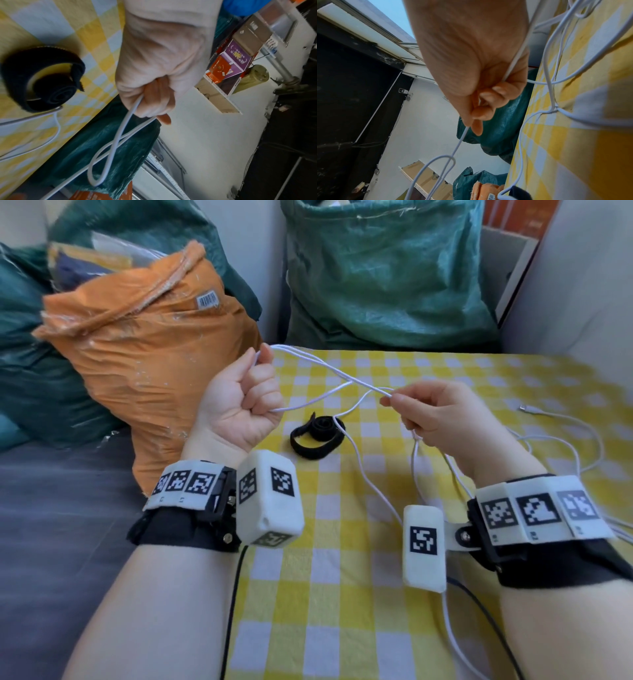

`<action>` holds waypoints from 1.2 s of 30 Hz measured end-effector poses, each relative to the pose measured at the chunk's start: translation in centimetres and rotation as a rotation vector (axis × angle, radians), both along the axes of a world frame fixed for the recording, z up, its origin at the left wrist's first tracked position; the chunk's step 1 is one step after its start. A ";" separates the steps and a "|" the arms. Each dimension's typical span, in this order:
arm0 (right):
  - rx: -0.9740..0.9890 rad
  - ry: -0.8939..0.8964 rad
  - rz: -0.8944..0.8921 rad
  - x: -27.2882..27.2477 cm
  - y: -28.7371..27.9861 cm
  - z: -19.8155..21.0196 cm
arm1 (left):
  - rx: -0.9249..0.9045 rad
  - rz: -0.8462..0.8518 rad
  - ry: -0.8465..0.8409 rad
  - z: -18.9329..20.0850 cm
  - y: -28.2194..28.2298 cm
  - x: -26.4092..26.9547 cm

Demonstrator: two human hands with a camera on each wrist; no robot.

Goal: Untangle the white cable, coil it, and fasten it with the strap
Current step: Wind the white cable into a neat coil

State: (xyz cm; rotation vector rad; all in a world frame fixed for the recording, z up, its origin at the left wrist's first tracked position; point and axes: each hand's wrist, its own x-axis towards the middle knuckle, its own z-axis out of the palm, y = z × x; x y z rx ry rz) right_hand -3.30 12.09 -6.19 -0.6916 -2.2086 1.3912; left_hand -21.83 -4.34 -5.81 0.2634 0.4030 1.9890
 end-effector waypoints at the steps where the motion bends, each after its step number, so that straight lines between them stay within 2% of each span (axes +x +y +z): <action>1: 0.028 -0.017 -0.048 0.0 0.2 -0.1 | 0.010 0.045 -0.031 0.0 -0.2 -0.4; 4: 0.020 -0.013 -0.175 0.3 0.7 -0.2 | 0.068 0.162 -0.140 -0.3 -1.0 -1.4; 8: 0.083 -0.096 -0.246 0.1 0.2 -0.3 | -0.023 0.353 -0.038 -0.3 -0.7 -1.4; 11: 0.191 -0.197 -0.226 -0.1 -0.3 0.0 | -0.075 0.386 0.181 0.4 0.1 -0.5; 16: 0.127 -0.286 0.055 0.4 -1.7 1.3 | -0.112 0.265 0.565 1.4 0.7 1.9; 25: -0.007 -0.114 0.218 -0.1 -3.1 1.9 | -0.333 0.116 1.046 1.3 2.0 5.2; 27: -0.027 -0.086 0.242 -0.1 -3.2 1.9 | -0.350 0.135 1.062 1.1 2.3 5.3; 30: -0.054 -0.012 0.225 0.0 -3.1 2.0 | -0.343 0.252 0.948 1.2 2.4 5.1; 33: -0.086 0.055 0.120 0.0 -2.6 2.1 | -0.281 0.362 0.781 1.4 2.0 4.4; 36: -0.088 0.075 0.024 -0.1 -2.2 1.9 | -0.217 0.416 0.698 1.7 1.8 4.1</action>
